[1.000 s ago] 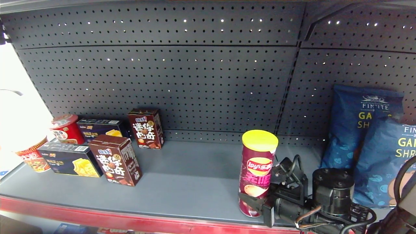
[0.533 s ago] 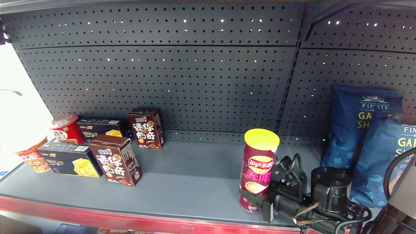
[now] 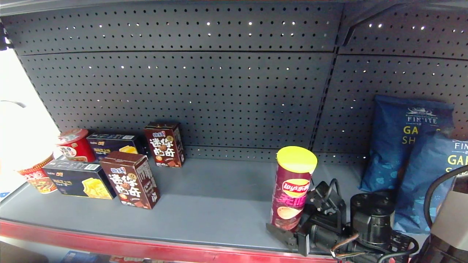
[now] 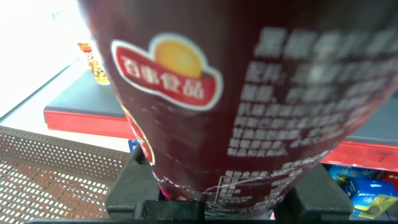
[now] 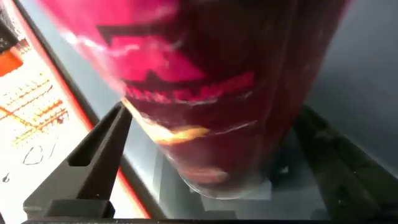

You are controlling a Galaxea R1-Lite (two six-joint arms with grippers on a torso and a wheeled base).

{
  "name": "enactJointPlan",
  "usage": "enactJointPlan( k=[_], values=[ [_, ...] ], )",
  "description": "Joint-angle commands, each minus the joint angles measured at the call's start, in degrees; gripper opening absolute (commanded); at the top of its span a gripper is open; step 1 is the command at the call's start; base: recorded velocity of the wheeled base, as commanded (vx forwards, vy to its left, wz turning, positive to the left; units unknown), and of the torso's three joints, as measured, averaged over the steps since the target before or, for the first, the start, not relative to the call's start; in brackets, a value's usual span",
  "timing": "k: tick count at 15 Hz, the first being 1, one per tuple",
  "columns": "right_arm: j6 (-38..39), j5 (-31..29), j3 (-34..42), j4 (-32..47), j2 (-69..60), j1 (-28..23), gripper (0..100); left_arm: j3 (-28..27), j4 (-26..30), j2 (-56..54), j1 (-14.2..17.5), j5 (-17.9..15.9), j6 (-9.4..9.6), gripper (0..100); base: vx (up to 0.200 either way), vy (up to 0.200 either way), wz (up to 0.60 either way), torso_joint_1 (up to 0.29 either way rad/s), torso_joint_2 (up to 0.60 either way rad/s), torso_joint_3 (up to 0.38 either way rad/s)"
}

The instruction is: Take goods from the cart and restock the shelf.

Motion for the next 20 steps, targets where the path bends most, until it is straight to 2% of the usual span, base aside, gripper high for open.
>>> enactJointPlan(
  k=[1, 4, 6, 8, 10, 12, 13, 14, 16, 17, 18, 19, 20],
  values=[
    [0.0, 0.1, 3.9, -0.1, -3.2, -0.2, 100, 0.1, 0.0, -0.1, 0.0, 0.0, -0.05, 0, 0.0, 0.0, 0.0, 0.0, 0.0, 0.0],
    [0.0, 0.0, 11.3, 0.0, -10.5, -1.3, 100, 1.3, 0.1, -1.7, 0.0, 0.0, -0.05, 0, 0.0, 0.0, 0.0, 0.0, 0.0, 0.0],
    [0.0, 0.0, 16.2, 0.0, -16.2, -1.7, 100, 0.6, 3.7, -2.9, 0.0, 0.1, -0.05, 0, 0.0, 0.0, 0.0, 0.0, 0.0, 0.0],
    [-1.4, -2.3, 17.2, 3.0, -22.8, -3.0, 100, -0.5, 6.0, -4.5, -0.1, 0.0, -0.05, 0, 0.0, 0.0, 0.0, 0.0, 0.0, 0.0],
    [-6.6, -2.4, 16.9, 6.1, -26.9, -6.0, 100, -2.7, 6.2, -4.6, -0.2, -0.1, 0.22, 0, 0.0, 0.0, 0.0, 0.0, 0.0, 0.0],
    [-10.2, -2.8, 10.5, 13.9, -29.9, -11.5, 100, -7.7, 6.2, -1.5, -0.7, -0.8, 1.8, 0, 0.0, 0.0, 0.0, 0.0, 0.0, 0.0],
    [-10.4, -2.8, 6.4, 20.5, -32.3, -13.0, 100, -10.2, 6.0, 0.6, -0.9, -1.5, 1.89, 0, 0.0, 0.0, 0.0, 0.0, 0.0, 0.0],
    [-10.5, -2.8, 1.3, 30.3, -36.6, -13.3, 100, -13.9, 6.1, 3.3, -1.8, -2.3, 1.98, 0, 0.0, 0.0, 0.0, 0.0, 0.0, 0.0],
    [-10.6, -5.9, -3.4, 45.2, -44.4, -11.9, 100, -19.3, 6.2, 8.8, -3.7, -2.6, 3.65, 0, 0.0, 0.0, 0.0, 0.0, 0.0, 0.0],
    [-10.4, -8.5, -2.8, 47.8, -48.0, -11.3, 100, -20.8, 6.1, 11.1, -5.4, -3.9, 4.0, 0, 0.0, 0.0, 0.0, 0.0, 0.0, 0.0],
    [-10.5, -10.3, -2.4, 48.5, -52.0, -11.2, 100, -21.7, 6.1, 12.9, -6.8, -6.1, 5.23, 0, 0.0, 0.0, 0.0, 0.0, 0.0, 0.0],
    [-10.4, -11.4, -2.7, 50.4, -55.0, -11.1, 100, -21.9, 6.0, 14.1, -6.9, -8.0, 6.37, 0, 0.0, 0.0, 0.0, 0.0, 0.0, 0.0],
    [-10.4, -12.4, -3.2, 53.5, -57.6, -11.1, 100, -22.0, 5.6, 15.2, -6.9, -9.3, 6.72, 0, 0.0, 0.0, 0.0, 0.0, 0.0, 0.0]
  ],
)
